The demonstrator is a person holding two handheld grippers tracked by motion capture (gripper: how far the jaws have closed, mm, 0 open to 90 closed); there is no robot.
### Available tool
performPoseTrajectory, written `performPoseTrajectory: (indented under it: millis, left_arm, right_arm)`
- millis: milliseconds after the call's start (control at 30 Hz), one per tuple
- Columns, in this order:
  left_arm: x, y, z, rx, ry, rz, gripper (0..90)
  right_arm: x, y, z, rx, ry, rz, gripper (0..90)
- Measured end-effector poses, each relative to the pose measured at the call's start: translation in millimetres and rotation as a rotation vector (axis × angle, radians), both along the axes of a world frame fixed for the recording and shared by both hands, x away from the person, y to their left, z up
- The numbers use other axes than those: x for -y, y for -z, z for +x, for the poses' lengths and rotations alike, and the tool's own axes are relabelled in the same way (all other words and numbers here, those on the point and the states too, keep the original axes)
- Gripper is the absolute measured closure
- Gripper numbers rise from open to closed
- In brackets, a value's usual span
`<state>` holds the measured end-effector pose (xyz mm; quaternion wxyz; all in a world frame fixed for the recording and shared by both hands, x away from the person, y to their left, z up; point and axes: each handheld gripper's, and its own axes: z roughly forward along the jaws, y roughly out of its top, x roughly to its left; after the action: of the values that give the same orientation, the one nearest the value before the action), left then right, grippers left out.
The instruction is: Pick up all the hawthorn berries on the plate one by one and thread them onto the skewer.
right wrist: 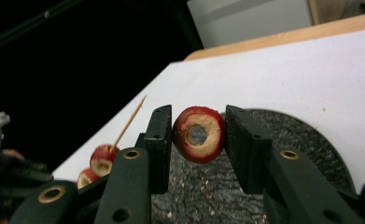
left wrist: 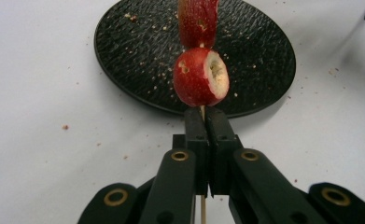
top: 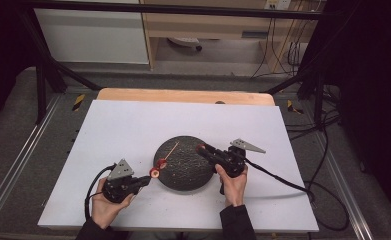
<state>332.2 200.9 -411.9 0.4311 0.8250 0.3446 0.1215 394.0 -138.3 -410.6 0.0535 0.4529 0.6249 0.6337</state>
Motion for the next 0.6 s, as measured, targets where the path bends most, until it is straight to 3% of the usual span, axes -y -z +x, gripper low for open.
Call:
performPoseTrajectory:
  millis: [367, 600]
  left_arm:
    - [19.2, -3.4, 2.2, -0.001, 0.005, -0.023, 88.3]
    - [29.9, -5.1, 3.6, 0.002, 0.007, -0.036, 88.3]
  right_arm:
    - [-0.6, -2.0, 4.4, 0.056, 0.072, 0.095, 63.3]
    - [-2.7, -3.2, 7.1, 0.096, 0.134, 0.193, 63.4]
